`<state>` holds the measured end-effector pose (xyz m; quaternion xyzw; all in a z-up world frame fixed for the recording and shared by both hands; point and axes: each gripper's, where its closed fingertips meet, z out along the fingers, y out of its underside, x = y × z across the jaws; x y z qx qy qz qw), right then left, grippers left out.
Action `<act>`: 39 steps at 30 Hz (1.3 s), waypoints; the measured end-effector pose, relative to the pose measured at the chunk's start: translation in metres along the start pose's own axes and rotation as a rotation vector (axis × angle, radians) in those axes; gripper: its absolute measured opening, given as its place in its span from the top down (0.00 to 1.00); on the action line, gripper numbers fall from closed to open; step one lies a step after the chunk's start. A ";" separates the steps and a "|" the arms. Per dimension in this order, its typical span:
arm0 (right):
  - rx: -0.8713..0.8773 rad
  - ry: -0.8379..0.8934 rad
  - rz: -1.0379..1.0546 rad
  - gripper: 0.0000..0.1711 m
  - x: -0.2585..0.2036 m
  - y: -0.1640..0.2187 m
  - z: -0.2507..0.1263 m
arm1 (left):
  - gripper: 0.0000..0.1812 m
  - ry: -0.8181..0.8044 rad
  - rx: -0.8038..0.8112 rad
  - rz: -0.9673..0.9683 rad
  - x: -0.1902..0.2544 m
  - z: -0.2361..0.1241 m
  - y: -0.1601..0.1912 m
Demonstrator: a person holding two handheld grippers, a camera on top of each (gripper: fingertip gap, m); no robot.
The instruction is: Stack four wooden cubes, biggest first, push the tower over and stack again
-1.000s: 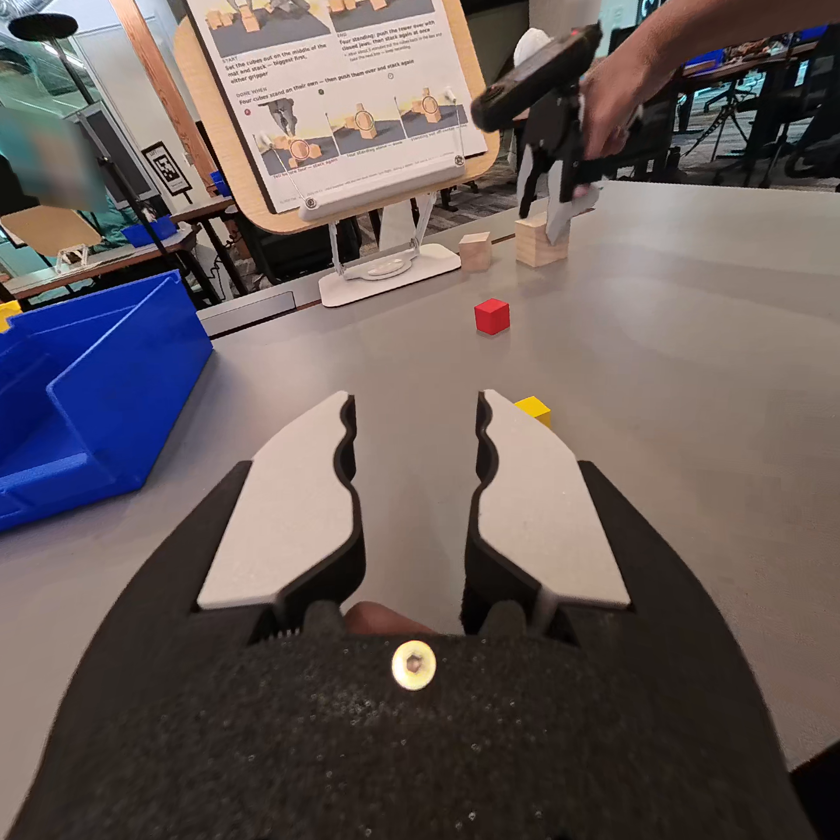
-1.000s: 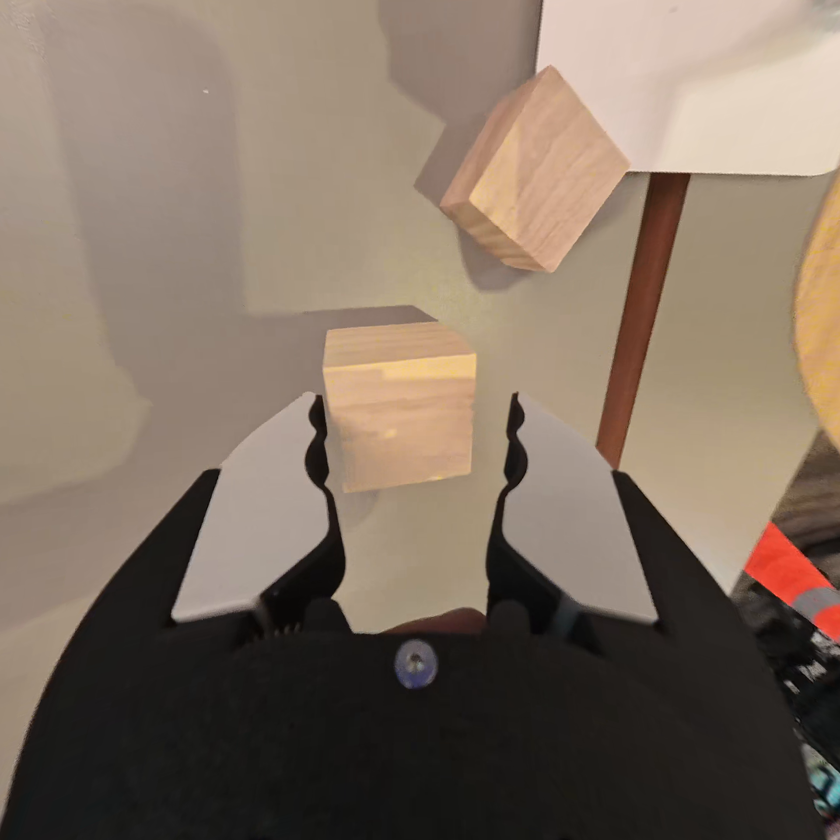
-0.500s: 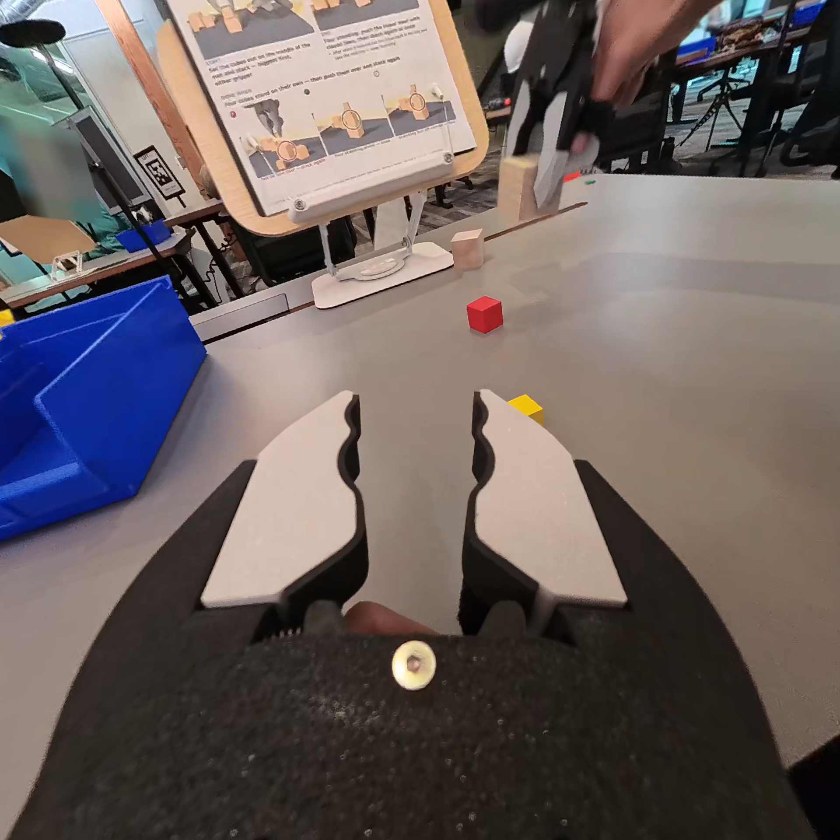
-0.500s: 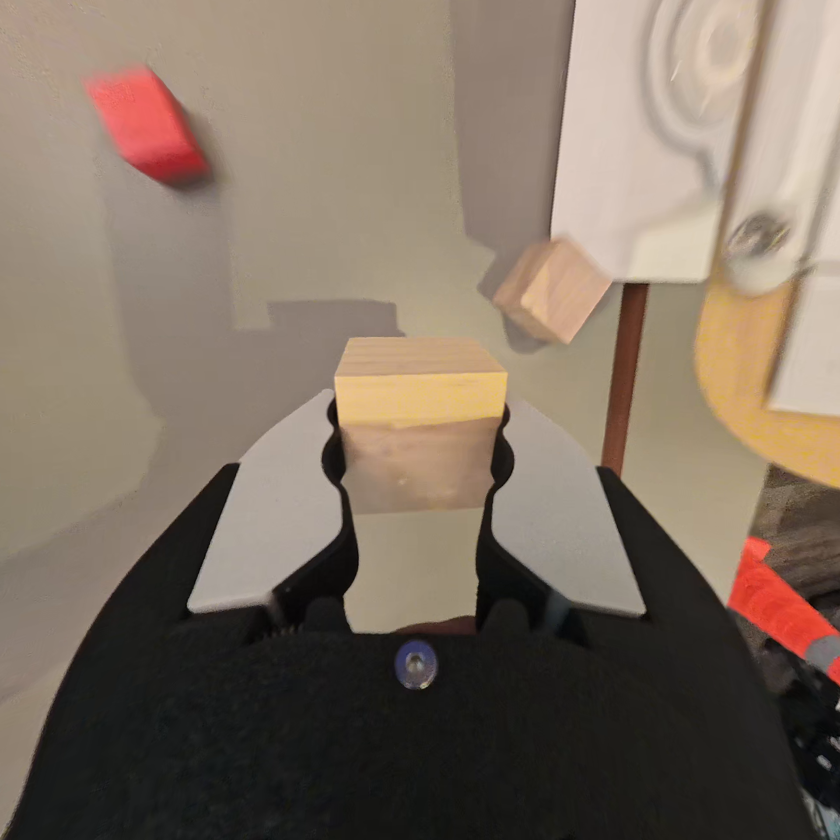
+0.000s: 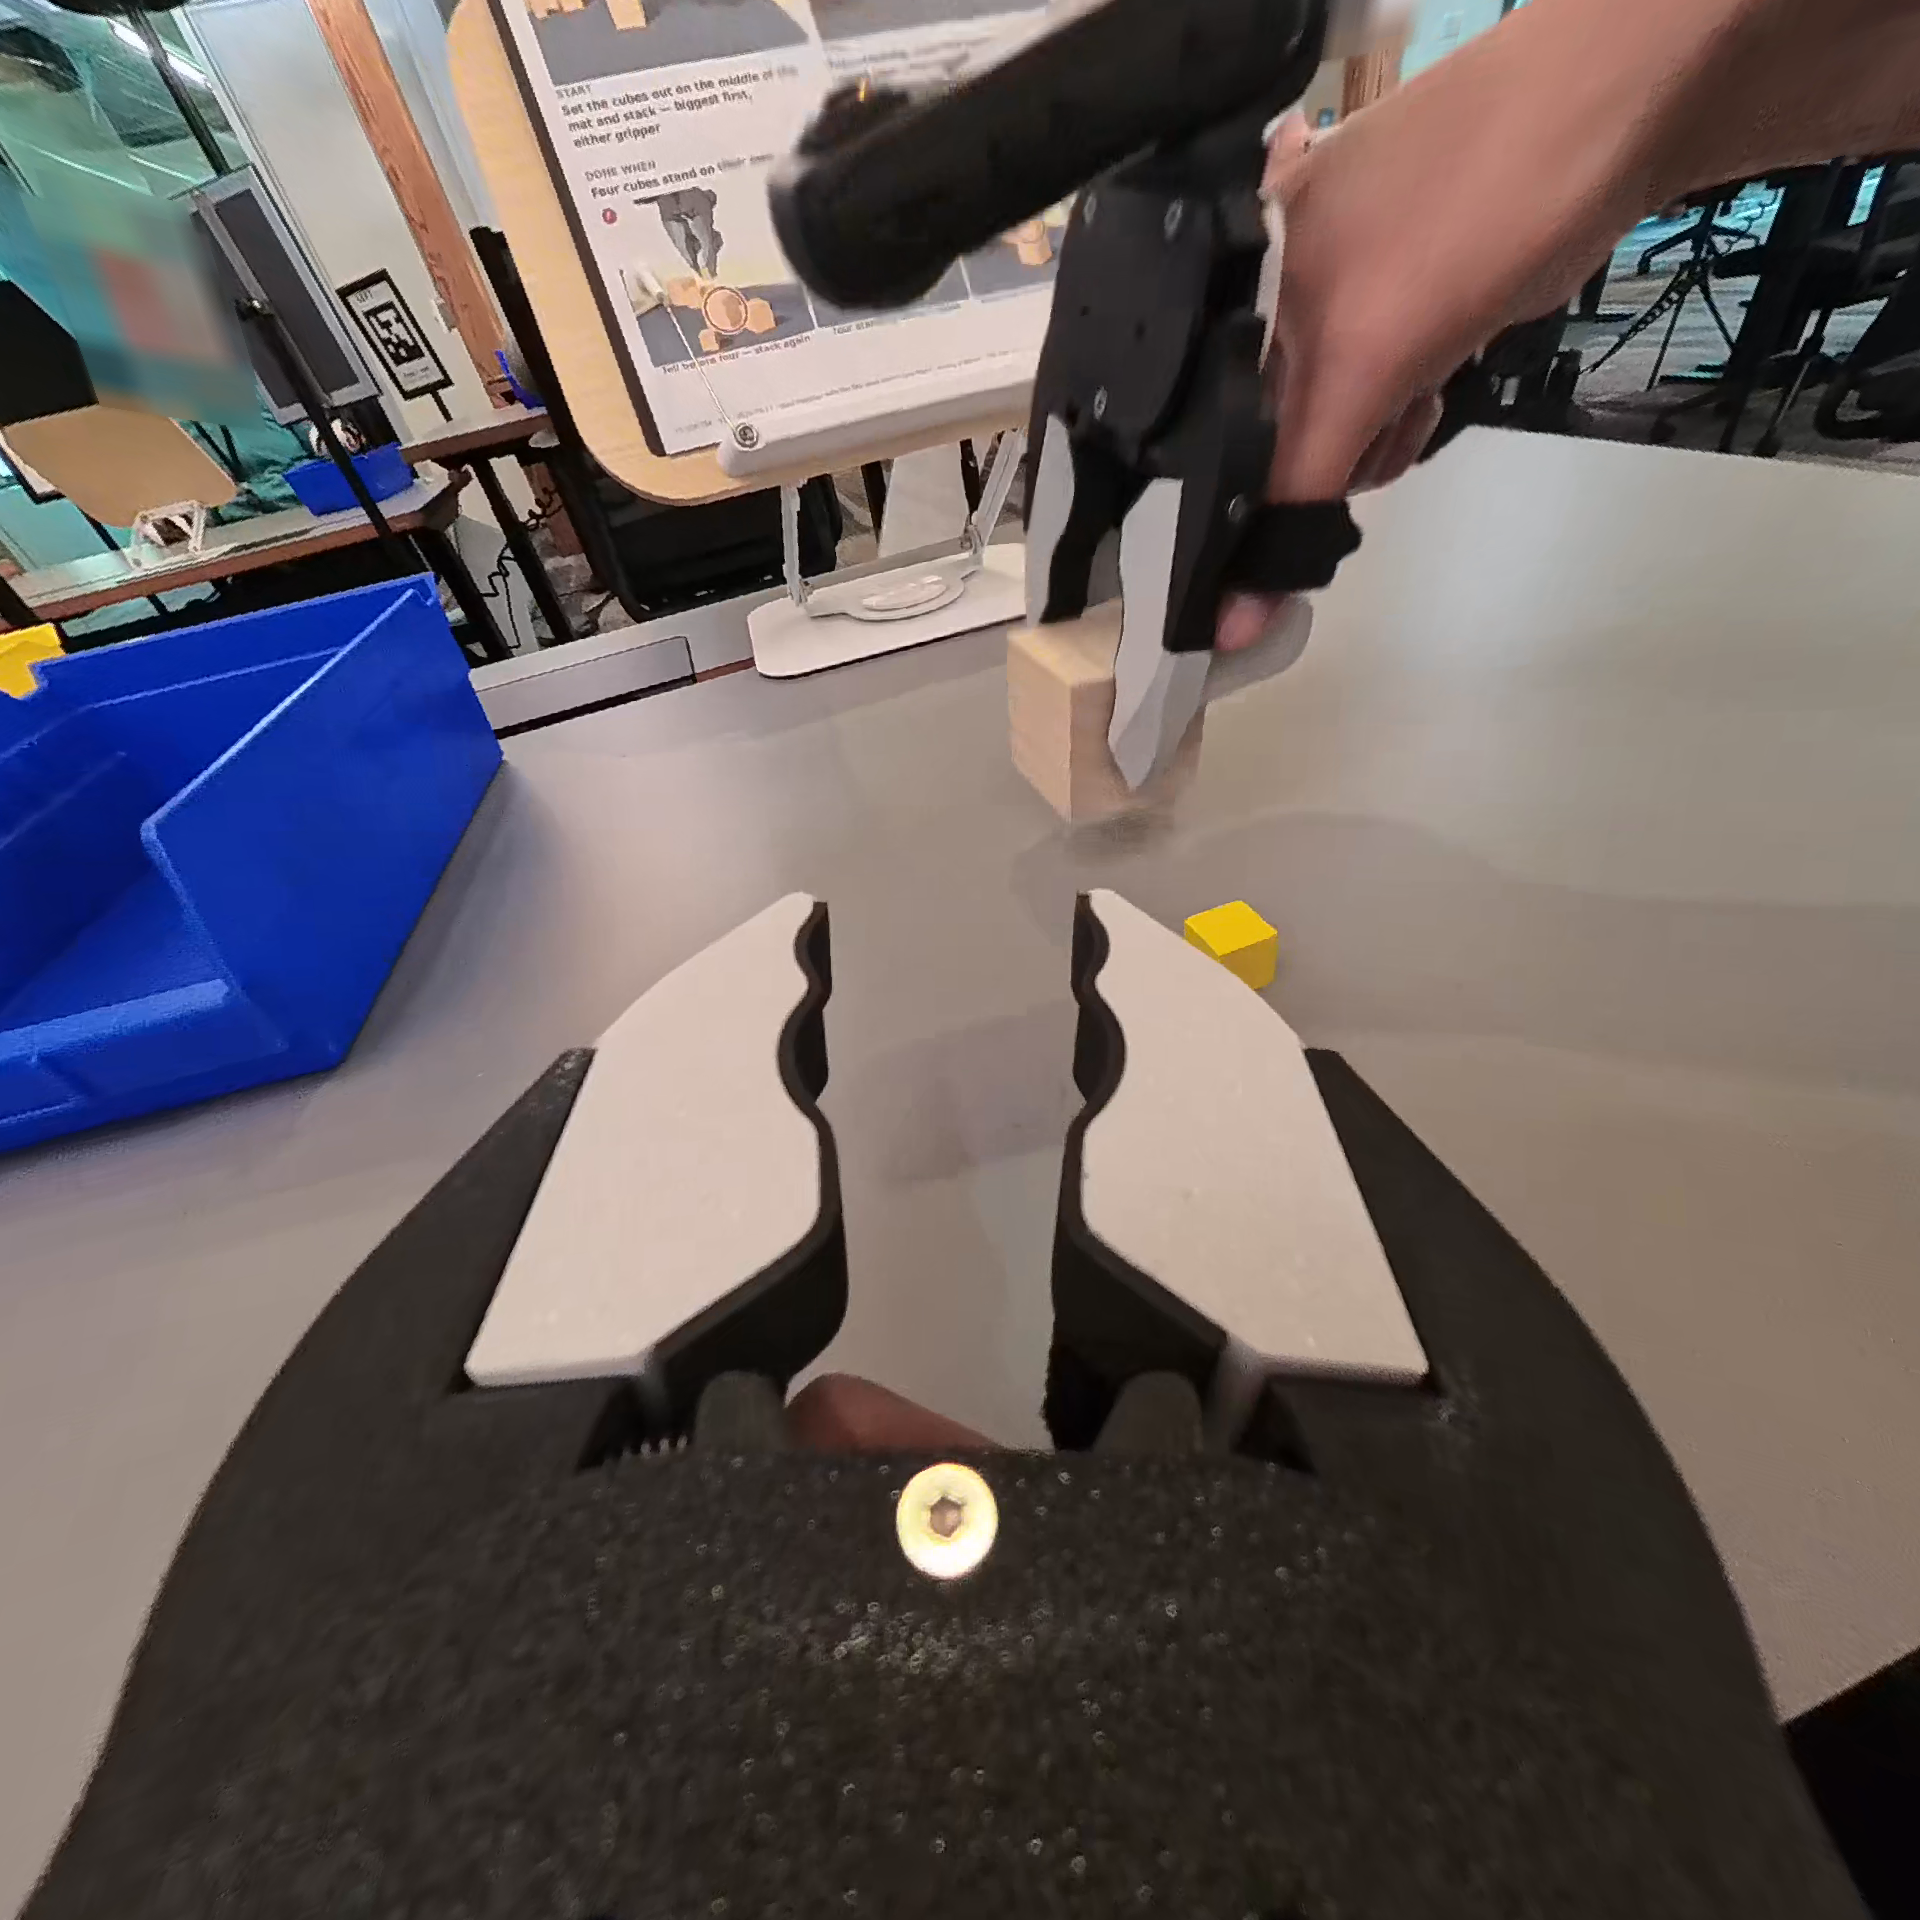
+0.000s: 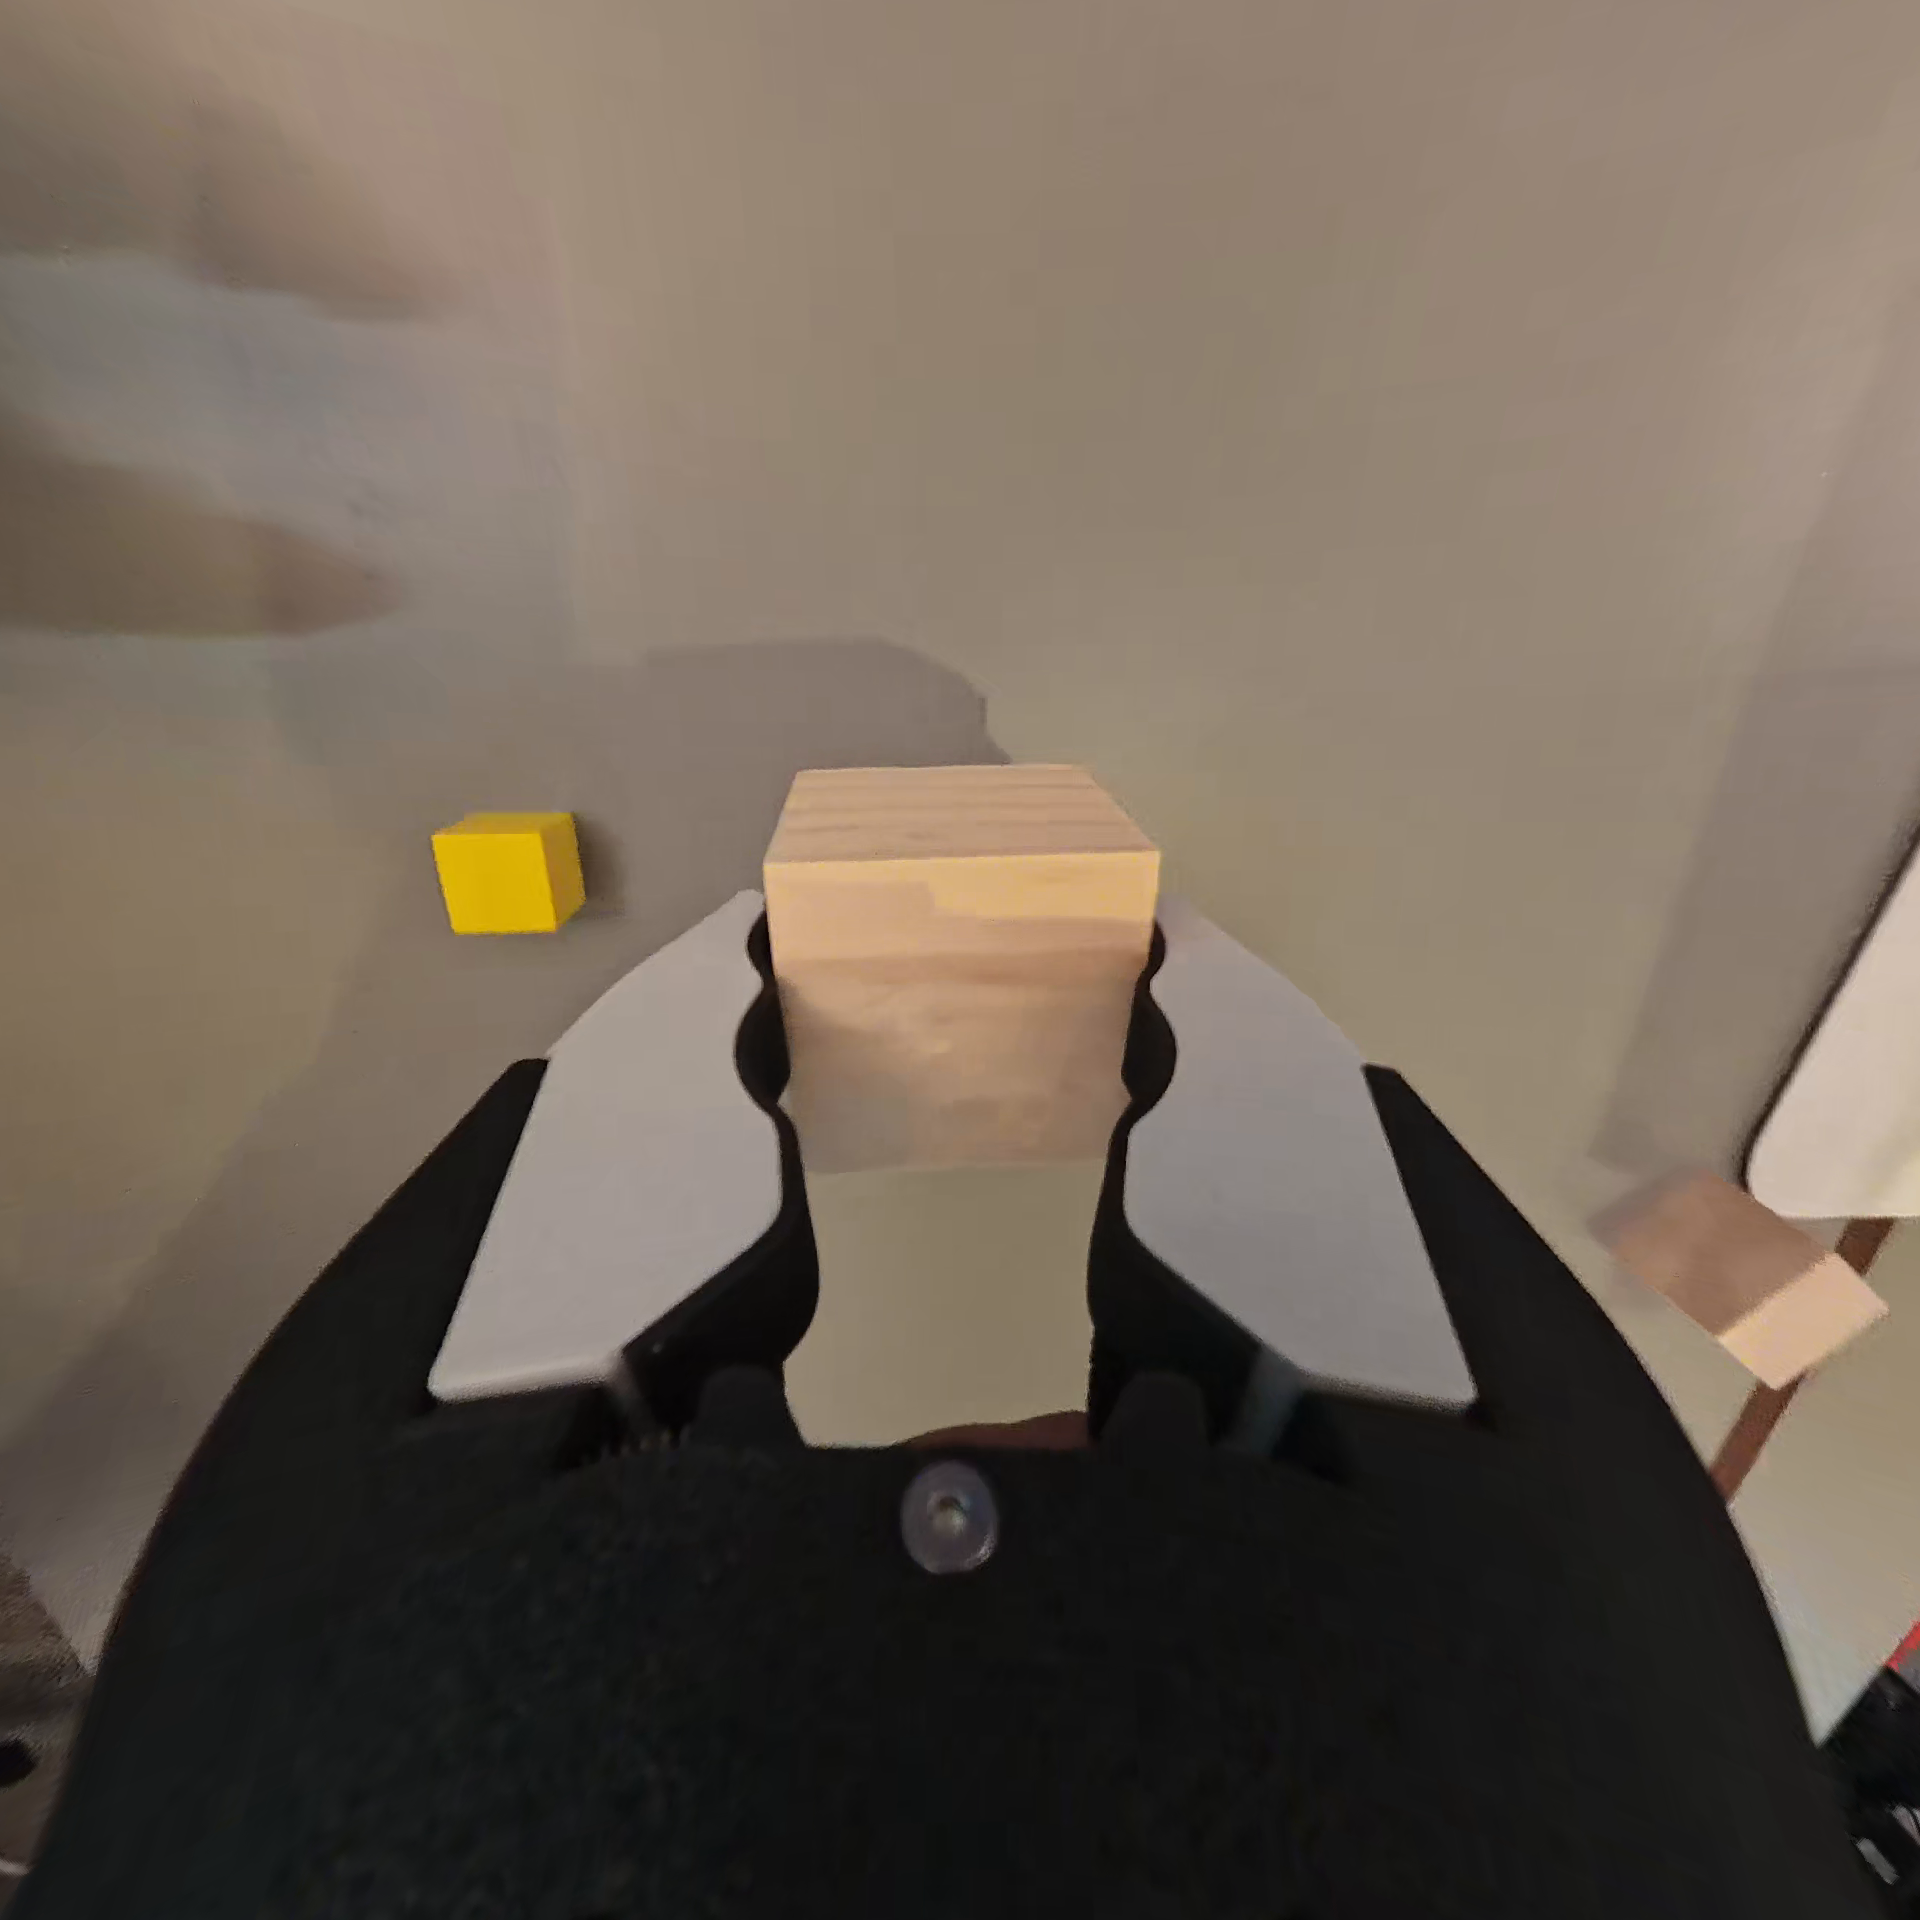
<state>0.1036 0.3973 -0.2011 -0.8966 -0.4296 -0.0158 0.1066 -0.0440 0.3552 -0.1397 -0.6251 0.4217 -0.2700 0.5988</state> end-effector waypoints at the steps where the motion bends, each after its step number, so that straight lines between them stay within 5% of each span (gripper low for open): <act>1: -0.011 -0.004 -0.003 0.63 -0.002 0.000 0.005 | 0.76 -0.001 -0.002 0.004 0.000 0.000 0.001; 10: -0.007 0.028 -0.008 0.61 -0.008 0.005 0.022 | 0.76 0.012 -0.017 0.000 0.002 0.003 0.004; 15: 0.233 0.187 0.094 0.53 0.001 0.007 -0.026 | 0.76 0.015 -0.014 -0.001 0.003 0.002 0.003; 21: 0.582 0.481 0.562 0.57 0.085 0.095 -0.083 | 0.75 0.025 -0.018 -0.002 0.005 0.003 0.004; 27: 0.567 0.423 0.784 0.54 0.174 0.153 -0.034 | 0.75 0.041 -0.016 0.018 0.013 0.006 0.003; 39: 0.373 0.374 0.689 0.56 0.250 0.139 0.032 | 0.76 0.046 0.002 0.101 0.022 0.005 0.002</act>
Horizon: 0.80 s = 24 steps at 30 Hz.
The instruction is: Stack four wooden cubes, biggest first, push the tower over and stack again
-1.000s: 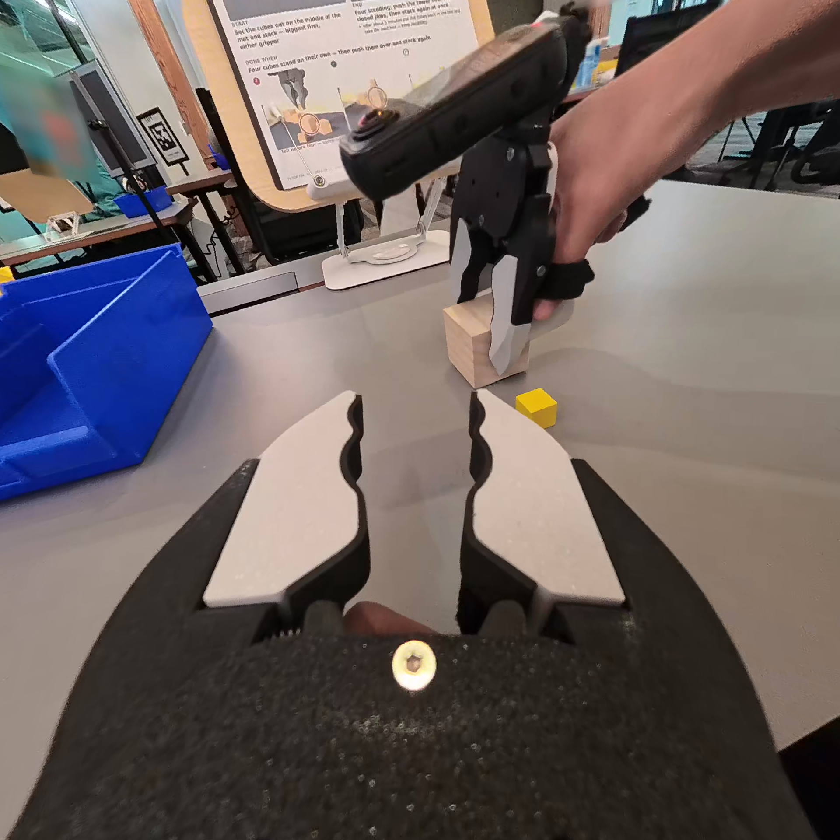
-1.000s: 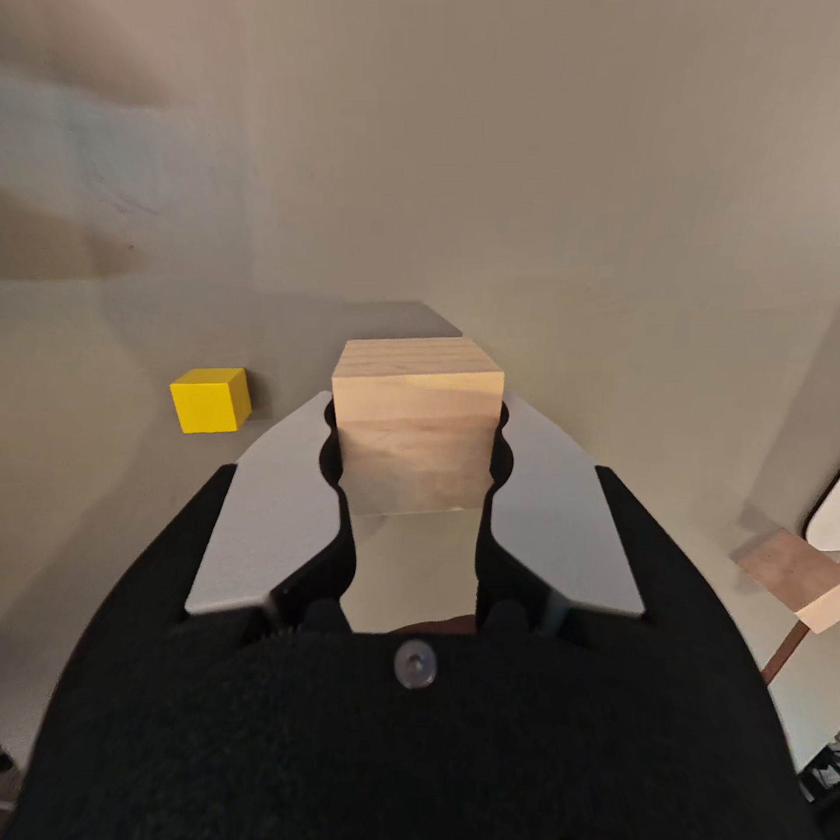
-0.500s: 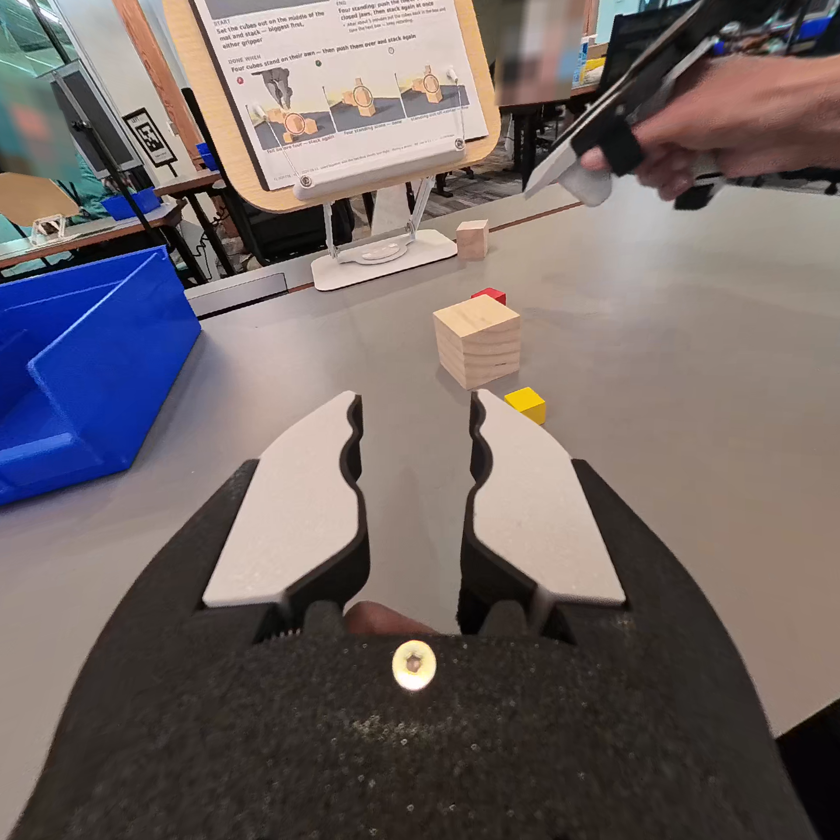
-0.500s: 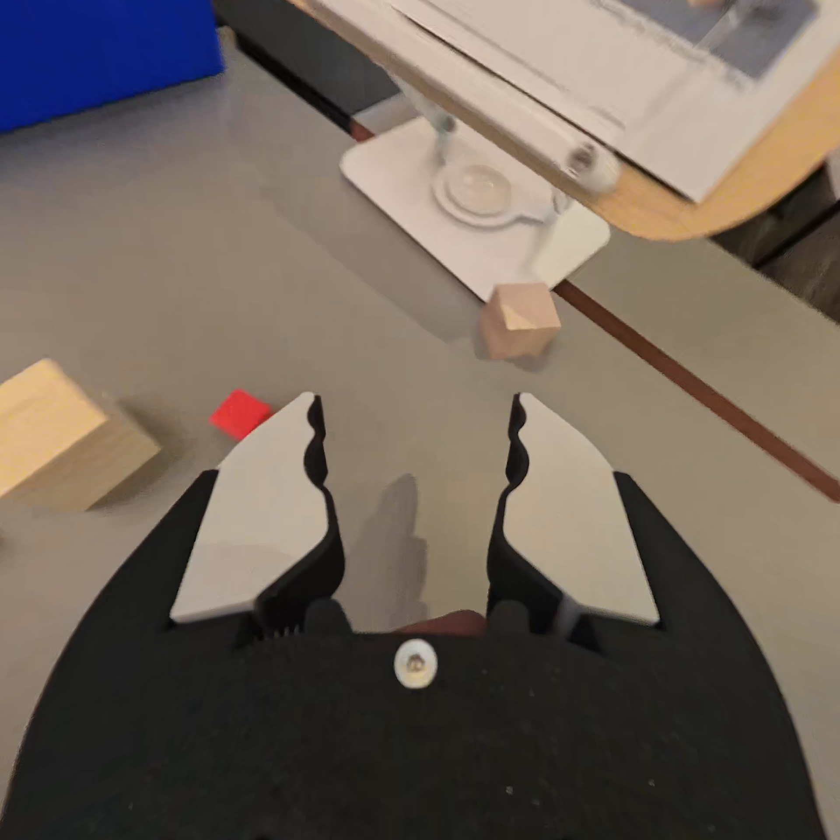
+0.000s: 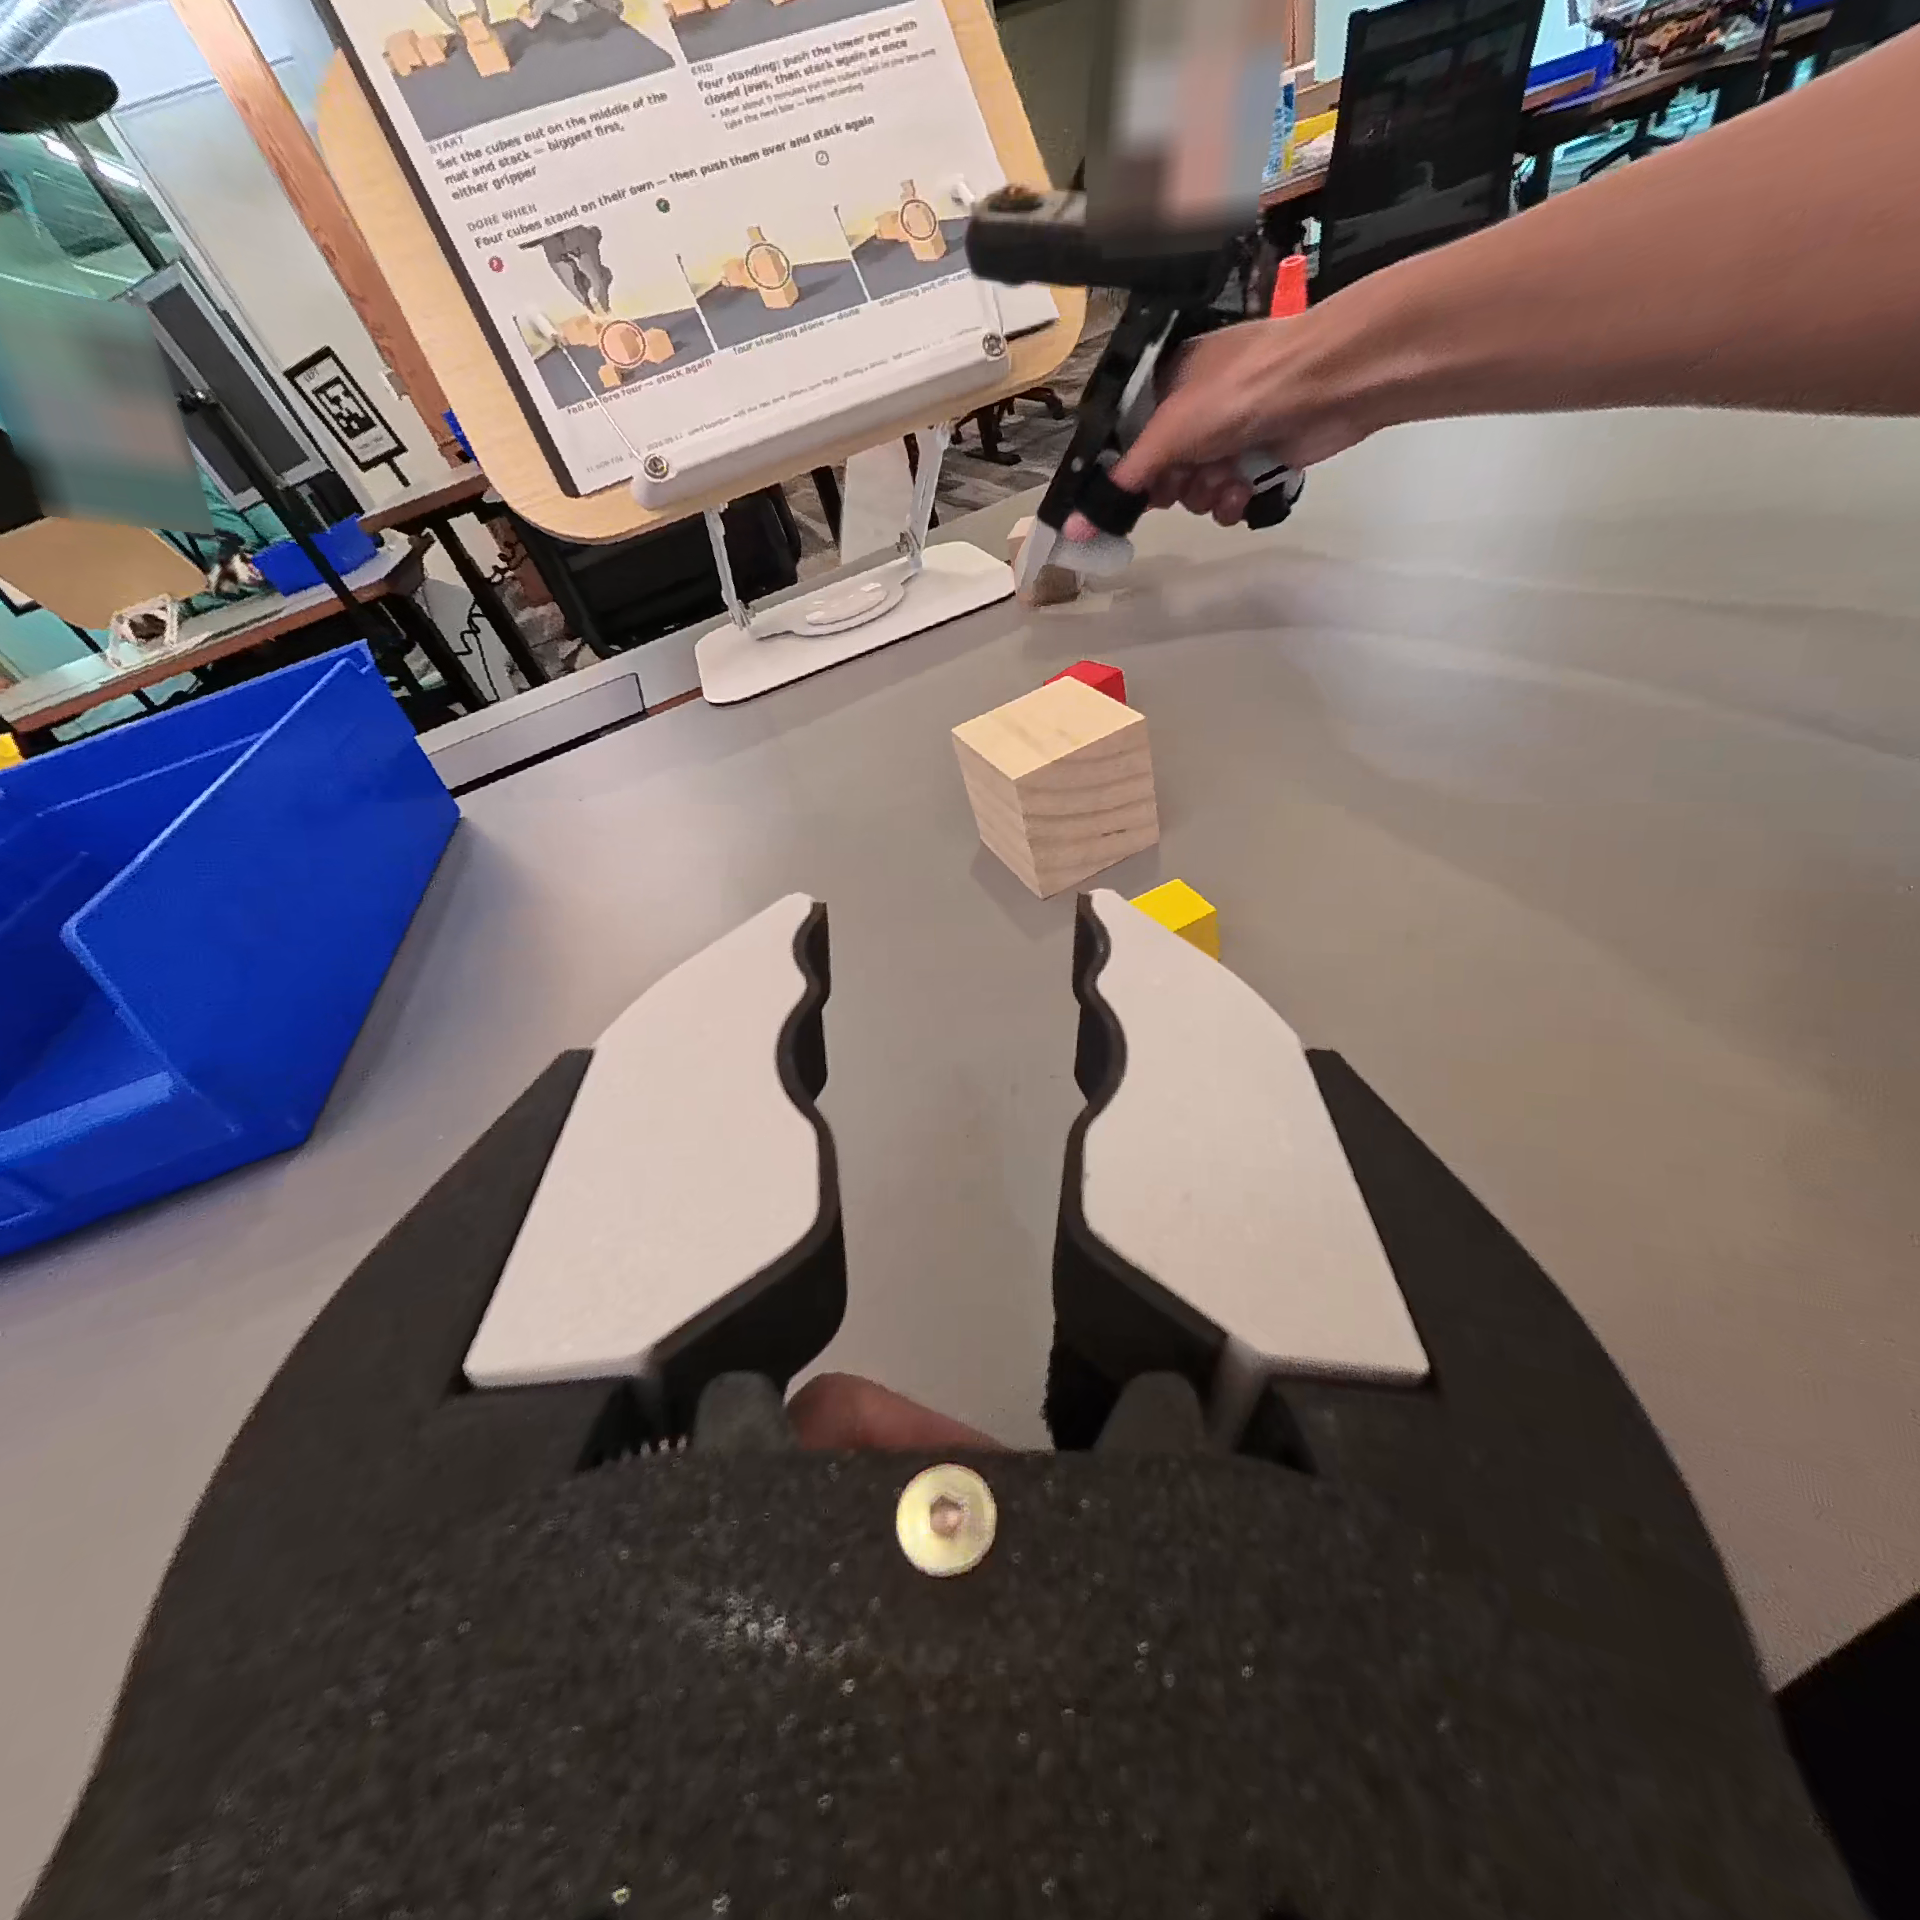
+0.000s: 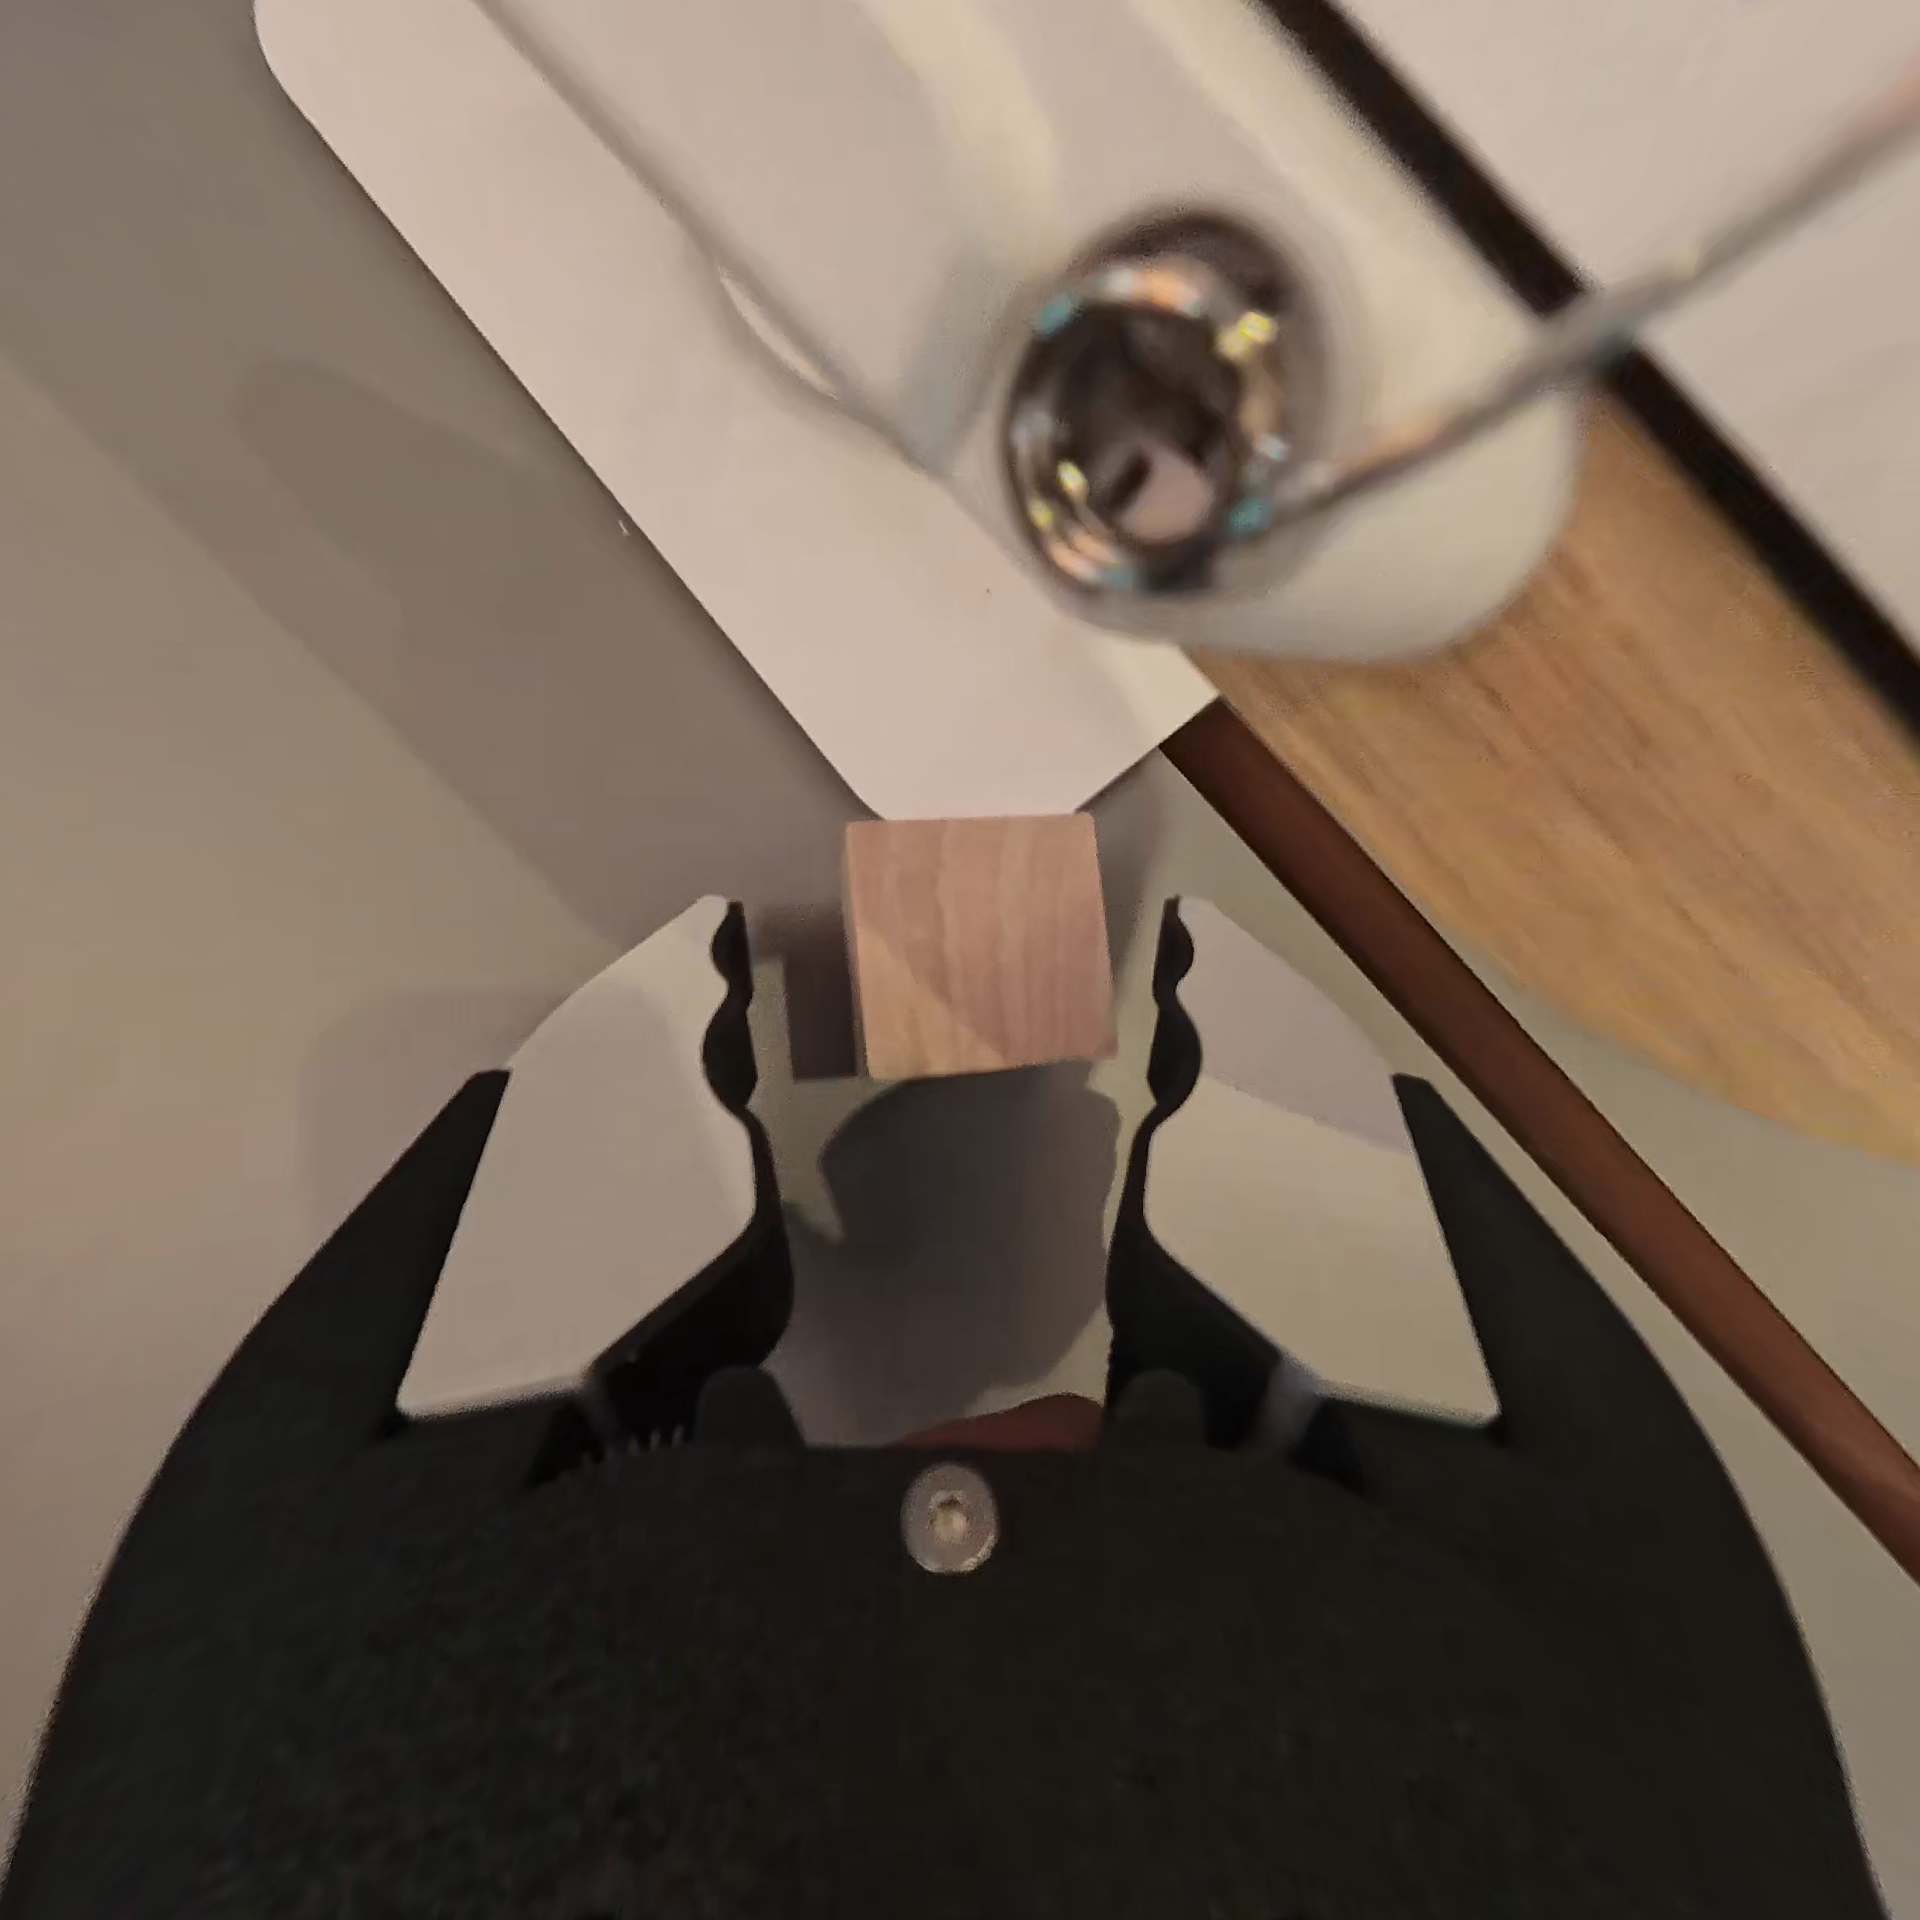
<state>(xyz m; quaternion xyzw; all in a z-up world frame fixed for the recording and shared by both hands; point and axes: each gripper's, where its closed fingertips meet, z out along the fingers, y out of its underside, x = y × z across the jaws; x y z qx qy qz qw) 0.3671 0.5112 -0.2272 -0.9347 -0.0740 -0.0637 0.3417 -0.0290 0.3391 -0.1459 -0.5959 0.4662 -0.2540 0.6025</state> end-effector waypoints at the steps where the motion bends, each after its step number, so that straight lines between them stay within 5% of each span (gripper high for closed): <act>1: -0.008 -0.001 0.002 0.58 0.000 0.000 0.003 | 0.76 0.001 0.000 0.008 0.001 0.000 0.000; 5: -0.013 0.012 -0.001 0.70 0.004 0.001 0.009 | 0.76 0.002 0.004 0.027 0.002 0.000 0.000; 10: -0.001 0.015 -0.023 0.72 -0.003 0.002 -0.003 | 0.76 0.006 0.004 0.025 0.002 0.000 0.000; 18: 0.089 0.090 -0.218 0.72 -0.058 -0.025 -0.108 | 0.76 0.003 0.013 0.003 0.000 -0.001 -0.001; 24: 0.125 -0.057 -0.370 0.72 -0.145 -0.044 -0.174 | 0.77 -0.015 0.012 -0.058 -0.011 -0.003 -0.001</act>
